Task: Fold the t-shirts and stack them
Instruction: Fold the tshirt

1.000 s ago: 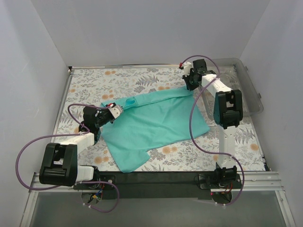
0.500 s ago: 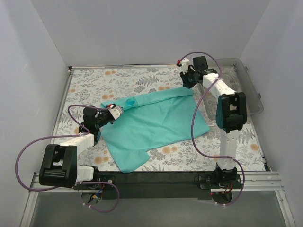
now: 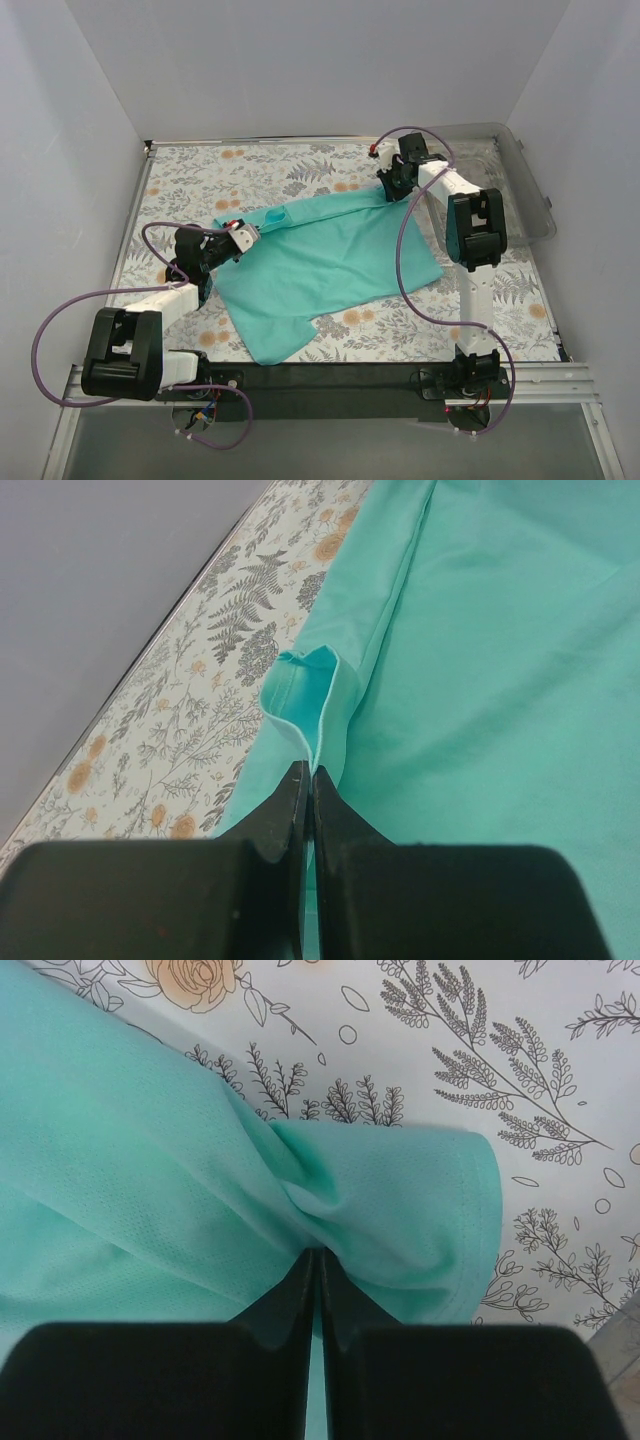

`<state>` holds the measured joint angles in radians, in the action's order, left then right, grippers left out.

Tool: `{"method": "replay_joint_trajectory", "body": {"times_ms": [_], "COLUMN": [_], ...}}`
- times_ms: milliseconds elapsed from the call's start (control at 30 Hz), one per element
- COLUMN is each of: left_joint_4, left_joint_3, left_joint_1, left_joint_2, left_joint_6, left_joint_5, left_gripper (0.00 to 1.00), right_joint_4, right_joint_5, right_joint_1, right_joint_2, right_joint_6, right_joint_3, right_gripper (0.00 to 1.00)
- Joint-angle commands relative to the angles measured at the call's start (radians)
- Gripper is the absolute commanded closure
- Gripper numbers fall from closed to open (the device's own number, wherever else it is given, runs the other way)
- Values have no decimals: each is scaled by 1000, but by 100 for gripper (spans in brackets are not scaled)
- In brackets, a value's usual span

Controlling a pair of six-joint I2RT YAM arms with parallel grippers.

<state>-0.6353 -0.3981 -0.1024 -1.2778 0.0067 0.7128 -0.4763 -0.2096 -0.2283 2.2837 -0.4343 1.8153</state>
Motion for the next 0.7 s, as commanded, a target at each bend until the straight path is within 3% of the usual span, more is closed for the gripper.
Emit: {"method": "replay_joint_trajectory", "body": {"times_ms": [0,100,333,667], "left_joint_4": [3,0,2,55], "left_joint_3": [19,25,39,31], "left_joint_1": [-5,-5,-5,-8], "left_joint_2": [41,49,67,57], "left_joint_6": [1,-1,1,9], "left_joint_5": [-15,-18,-18,-6], "left_gripper": [100,100,100,100], "right_joint_4": [-47,-45,-45,-41], "right_joint_5": [19,9,-103,-244], "right_joint_1": [3,3,10,10], "right_joint_2": [-30,-70,-190,-274], "right_joint_6": [-26,-35,-29,0], "right_joint_3": [-42,-37,30,-45], "right_gripper": [91,90,71,67]}}
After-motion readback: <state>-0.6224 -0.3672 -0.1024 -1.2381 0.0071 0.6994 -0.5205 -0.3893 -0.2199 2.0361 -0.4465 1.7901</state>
